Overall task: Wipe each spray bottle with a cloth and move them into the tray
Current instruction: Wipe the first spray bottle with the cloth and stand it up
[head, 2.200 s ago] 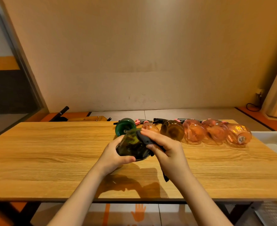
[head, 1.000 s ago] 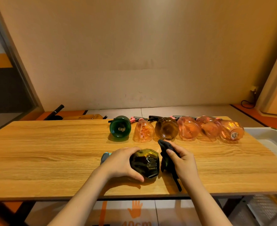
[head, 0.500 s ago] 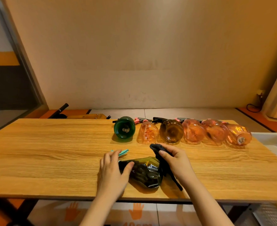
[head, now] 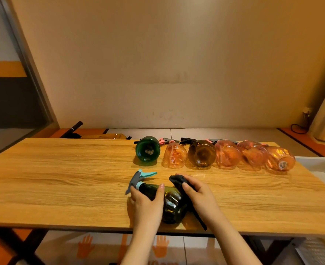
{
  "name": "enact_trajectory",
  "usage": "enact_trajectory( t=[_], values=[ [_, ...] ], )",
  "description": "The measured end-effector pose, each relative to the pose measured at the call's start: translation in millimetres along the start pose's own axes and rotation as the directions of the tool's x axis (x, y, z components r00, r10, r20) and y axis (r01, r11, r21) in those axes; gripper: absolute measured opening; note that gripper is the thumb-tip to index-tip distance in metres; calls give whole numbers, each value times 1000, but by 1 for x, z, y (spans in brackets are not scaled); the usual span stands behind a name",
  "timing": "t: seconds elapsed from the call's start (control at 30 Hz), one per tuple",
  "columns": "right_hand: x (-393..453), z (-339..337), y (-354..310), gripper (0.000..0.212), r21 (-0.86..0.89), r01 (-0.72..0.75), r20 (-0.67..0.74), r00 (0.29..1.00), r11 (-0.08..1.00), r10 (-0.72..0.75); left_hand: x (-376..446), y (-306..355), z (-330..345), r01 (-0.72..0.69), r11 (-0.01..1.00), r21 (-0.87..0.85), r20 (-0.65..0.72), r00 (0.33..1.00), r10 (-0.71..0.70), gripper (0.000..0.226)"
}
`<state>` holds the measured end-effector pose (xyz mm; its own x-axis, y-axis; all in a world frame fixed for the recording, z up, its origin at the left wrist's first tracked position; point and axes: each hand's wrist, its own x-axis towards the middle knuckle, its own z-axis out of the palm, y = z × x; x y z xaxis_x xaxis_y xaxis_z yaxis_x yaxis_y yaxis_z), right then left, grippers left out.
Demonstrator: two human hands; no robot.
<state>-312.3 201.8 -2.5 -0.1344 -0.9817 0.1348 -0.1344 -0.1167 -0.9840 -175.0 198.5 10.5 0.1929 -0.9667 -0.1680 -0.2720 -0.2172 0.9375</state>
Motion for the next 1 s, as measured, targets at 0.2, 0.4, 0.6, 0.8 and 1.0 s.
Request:
enact_trajectory(
  t=[0.2, 0.4, 0.6, 0.8, 1.0],
  values=[
    [-9, 12, 5, 33, 64, 78, -36, 996, 995, -76, 1, -13, 3, 28, 945, -326, -15, 999, -35, 92],
    [-16, 29, 11, 41, 107, 137, -77, 989, 985, -129, 3, -20, 0, -71, 929, -363, 8, 997, 80, 79],
    [-12, 28, 13, 46, 132, 170, -159, 976, 977, -149, 13, -19, -1, -193, 919, -342, 48, 974, 222, 79],
    [-9, 16, 13, 47, 136, 168, -220, 966, 976, -136, 26, -17, 0, -311, 914, -261, 244, 895, 374, 77],
    [0, 5, -18, 51, -44, 351, -395, 854, 935, -339, 41, -17, 6, -326, 901, -285, 317, 855, 410, 71]
  ],
)
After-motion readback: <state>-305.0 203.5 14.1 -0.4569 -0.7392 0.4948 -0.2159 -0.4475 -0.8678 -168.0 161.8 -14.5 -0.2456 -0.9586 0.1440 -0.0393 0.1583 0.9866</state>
